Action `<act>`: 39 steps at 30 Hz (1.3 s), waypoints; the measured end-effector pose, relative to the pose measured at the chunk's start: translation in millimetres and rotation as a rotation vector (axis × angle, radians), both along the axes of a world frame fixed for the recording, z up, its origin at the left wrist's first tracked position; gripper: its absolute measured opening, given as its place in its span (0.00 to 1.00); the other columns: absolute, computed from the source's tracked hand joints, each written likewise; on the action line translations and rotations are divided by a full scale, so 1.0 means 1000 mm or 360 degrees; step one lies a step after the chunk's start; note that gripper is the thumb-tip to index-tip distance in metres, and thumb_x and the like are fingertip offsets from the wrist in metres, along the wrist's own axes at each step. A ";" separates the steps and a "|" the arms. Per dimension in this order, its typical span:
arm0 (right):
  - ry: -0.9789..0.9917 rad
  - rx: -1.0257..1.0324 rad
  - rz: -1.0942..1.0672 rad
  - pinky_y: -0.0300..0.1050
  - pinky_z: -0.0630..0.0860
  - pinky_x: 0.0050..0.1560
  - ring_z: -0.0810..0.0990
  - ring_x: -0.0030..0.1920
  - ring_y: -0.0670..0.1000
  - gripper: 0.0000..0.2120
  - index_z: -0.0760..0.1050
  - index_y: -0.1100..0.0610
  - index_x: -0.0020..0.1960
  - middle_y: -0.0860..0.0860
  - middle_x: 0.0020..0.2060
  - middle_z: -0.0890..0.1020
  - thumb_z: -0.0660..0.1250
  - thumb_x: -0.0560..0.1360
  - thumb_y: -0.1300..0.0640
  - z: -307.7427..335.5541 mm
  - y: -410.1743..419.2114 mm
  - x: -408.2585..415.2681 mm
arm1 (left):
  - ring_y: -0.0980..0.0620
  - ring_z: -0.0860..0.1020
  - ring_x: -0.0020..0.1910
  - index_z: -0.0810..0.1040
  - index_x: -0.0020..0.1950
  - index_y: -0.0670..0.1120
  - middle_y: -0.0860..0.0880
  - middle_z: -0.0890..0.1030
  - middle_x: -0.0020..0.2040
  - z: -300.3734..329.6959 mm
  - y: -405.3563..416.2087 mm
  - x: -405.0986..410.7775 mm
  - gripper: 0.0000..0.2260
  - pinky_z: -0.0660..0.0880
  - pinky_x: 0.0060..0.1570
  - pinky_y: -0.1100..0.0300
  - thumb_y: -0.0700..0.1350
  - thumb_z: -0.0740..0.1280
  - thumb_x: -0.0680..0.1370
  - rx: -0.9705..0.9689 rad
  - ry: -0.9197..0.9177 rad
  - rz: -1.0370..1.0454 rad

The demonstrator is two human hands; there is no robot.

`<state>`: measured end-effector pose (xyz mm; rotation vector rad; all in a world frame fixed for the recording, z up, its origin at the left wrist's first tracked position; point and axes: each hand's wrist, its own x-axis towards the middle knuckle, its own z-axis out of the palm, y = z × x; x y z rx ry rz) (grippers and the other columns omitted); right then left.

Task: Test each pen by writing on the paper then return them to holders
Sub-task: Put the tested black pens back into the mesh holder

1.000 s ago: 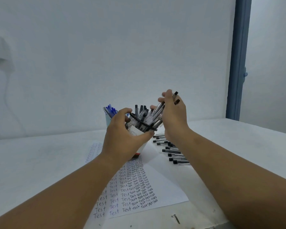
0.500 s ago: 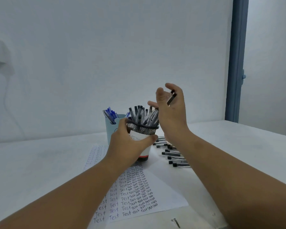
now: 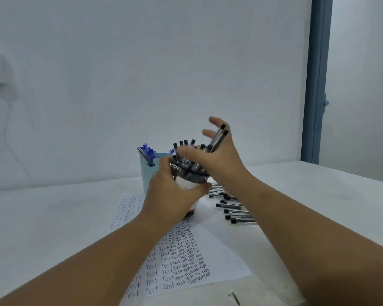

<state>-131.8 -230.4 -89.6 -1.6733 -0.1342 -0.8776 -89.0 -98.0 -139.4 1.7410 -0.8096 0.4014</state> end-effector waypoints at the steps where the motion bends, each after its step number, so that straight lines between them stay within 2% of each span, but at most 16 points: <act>1: 0.0042 -0.0038 0.0033 0.49 0.81 0.53 0.83 0.55 0.48 0.39 0.67 0.42 0.67 0.49 0.59 0.80 0.83 0.61 0.46 -0.001 0.000 -0.002 | 0.67 0.79 0.46 0.68 0.57 0.62 0.63 0.80 0.47 -0.001 0.002 0.000 0.30 0.77 0.48 0.63 0.57 0.82 0.64 0.0026 -0.0023 -0.0011; 3: -0.0045 -0.0009 0.0012 0.47 0.82 0.47 0.86 0.47 0.49 0.28 0.73 0.50 0.63 0.51 0.48 0.86 0.81 0.67 0.56 0.001 0.000 -0.004 | 0.67 0.79 0.48 0.68 0.58 0.62 0.65 0.80 0.48 -0.002 0.005 0.001 0.29 0.79 0.51 0.60 0.57 0.82 0.64 0.0056 -0.0056 -0.0022; 5: -0.0213 0.0032 -0.0126 0.45 0.81 0.44 0.86 0.42 0.48 0.22 0.73 0.52 0.62 0.50 0.43 0.86 0.78 0.72 0.57 0.005 0.003 -0.007 | 0.66 0.79 0.47 0.69 0.56 0.61 0.67 0.79 0.48 -0.002 0.005 0.001 0.28 0.79 0.52 0.56 0.57 0.81 0.64 0.0053 -0.0053 -0.0029; 7: -0.0267 0.0079 -0.0184 0.44 0.82 0.45 0.85 0.44 0.45 0.30 0.67 0.46 0.67 0.47 0.48 0.84 0.78 0.70 0.46 0.007 0.002 -0.006 | 0.64 0.79 0.48 0.70 0.56 0.61 0.64 0.81 0.47 -0.002 0.002 0.001 0.29 0.80 0.53 0.53 0.58 0.82 0.63 0.0026 -0.0029 -0.0018; 9: -0.0143 0.0097 -0.0024 0.47 0.81 0.52 0.84 0.52 0.45 0.45 0.62 0.39 0.70 0.46 0.57 0.80 0.79 0.59 0.33 0.006 0.002 -0.006 | 0.63 0.80 0.48 0.69 0.58 0.60 0.61 0.81 0.48 -0.002 0.001 0.002 0.30 0.80 0.53 0.53 0.58 0.82 0.63 0.0008 -0.0021 -0.0002; 11: 0.0032 -0.0038 0.0107 0.53 0.82 0.55 0.83 0.58 0.51 0.49 0.64 0.37 0.69 0.49 0.62 0.78 0.84 0.54 0.38 0.004 -0.002 -0.005 | 0.64 0.80 0.48 0.68 0.58 0.61 0.62 0.80 0.48 -0.002 0.002 0.002 0.30 0.79 0.52 0.58 0.58 0.81 0.64 0.0044 -0.0068 -0.0009; 14: -0.0031 -0.0066 0.0125 0.53 0.83 0.51 0.86 0.47 0.51 0.30 0.75 0.49 0.63 0.52 0.50 0.86 0.83 0.65 0.57 0.005 -0.001 -0.009 | 0.65 0.79 0.49 0.66 0.60 0.63 0.64 0.80 0.49 -0.002 0.005 0.002 0.31 0.79 0.51 0.62 0.58 0.81 0.64 0.0113 -0.0154 -0.0017; 16: -0.0200 0.0009 -0.0034 0.49 0.83 0.46 0.84 0.40 0.50 0.18 0.78 0.52 0.57 0.52 0.39 0.84 0.79 0.70 0.60 0.007 0.001 -0.010 | 0.65 0.79 0.48 0.67 0.59 0.61 0.64 0.80 0.48 -0.001 0.006 0.001 0.30 0.79 0.50 0.61 0.58 0.81 0.64 0.0093 -0.0154 -0.0020; 19: -0.0275 0.0149 -0.0209 0.41 0.80 0.41 0.82 0.38 0.44 0.21 0.70 0.46 0.65 0.47 0.41 0.81 0.74 0.76 0.50 0.010 0.004 -0.009 | 0.66 0.78 0.48 0.69 0.59 0.59 0.65 0.80 0.48 0.000 0.003 0.000 0.29 0.78 0.50 0.61 0.57 0.81 0.65 0.0035 -0.0126 -0.0021; 22: -0.0268 0.0202 -0.0162 0.44 0.77 0.50 0.84 0.47 0.43 0.24 0.65 0.39 0.69 0.44 0.53 0.81 0.67 0.76 0.37 0.012 0.001 -0.009 | 0.62 0.80 0.48 0.70 0.60 0.58 0.61 0.81 0.48 0.000 0.001 0.000 0.30 0.80 0.53 0.54 0.58 0.81 0.64 -0.0012 -0.0067 0.0012; 24: -0.0260 -0.0048 -0.0136 0.46 0.77 0.56 0.84 0.51 0.46 0.29 0.67 0.36 0.66 0.44 0.58 0.79 0.73 0.70 0.33 0.011 -0.001 -0.011 | 0.62 0.80 0.48 0.70 0.58 0.59 0.61 0.81 0.47 -0.001 0.001 0.000 0.29 0.80 0.53 0.52 0.58 0.81 0.63 -0.0011 -0.0063 0.0028; 27: -0.0149 -0.0424 -0.0135 0.44 0.81 0.52 0.84 0.47 0.45 0.29 0.76 0.39 0.60 0.42 0.55 0.81 0.83 0.63 0.46 0.006 0.001 -0.012 | 0.63 0.80 0.47 0.69 0.59 0.61 0.62 0.81 0.47 -0.002 0.003 0.000 0.30 0.81 0.51 0.54 0.60 0.80 0.63 0.0133 -0.0200 0.0031; 30: -0.0195 -0.0461 -0.0186 0.42 0.81 0.49 0.83 0.43 0.45 0.14 0.84 0.47 0.48 0.43 0.46 0.85 0.83 0.65 0.55 0.006 0.004 -0.011 | 0.61 0.80 0.50 0.69 0.60 0.60 0.61 0.81 0.49 -0.002 0.004 0.001 0.32 0.80 0.52 0.52 0.63 0.78 0.61 0.0219 -0.0324 0.0073; 34: -0.0210 -0.0254 -0.0308 0.47 0.79 0.41 0.79 0.35 0.47 0.07 0.80 0.52 0.38 0.45 0.34 0.82 0.77 0.67 0.61 0.007 0.000 -0.007 | 0.59 0.80 0.50 0.68 0.62 0.59 0.60 0.80 0.51 -0.001 0.000 -0.001 0.35 0.80 0.52 0.50 0.65 0.77 0.60 0.0219 -0.0368 0.0073; 37: -0.0381 0.0063 -0.0342 0.54 0.78 0.41 0.79 0.38 0.60 0.10 0.72 0.47 0.38 0.50 0.35 0.77 0.68 0.68 0.61 0.008 -0.003 -0.003 | 0.61 0.81 0.50 0.69 0.64 0.58 0.61 0.81 0.50 0.000 -0.002 -0.001 0.36 0.81 0.51 0.51 0.61 0.80 0.60 0.0057 -0.0236 0.0076; 39: -0.0351 0.0158 -0.0325 0.51 0.78 0.40 0.79 0.38 0.55 0.10 0.75 0.47 0.39 0.47 0.36 0.78 0.67 0.70 0.62 0.010 -0.006 -0.001 | 0.62 0.80 0.48 0.70 0.62 0.58 0.61 0.81 0.48 0.000 -0.003 -0.001 0.34 0.81 0.50 0.52 0.58 0.82 0.61 -0.0023 -0.0174 0.0079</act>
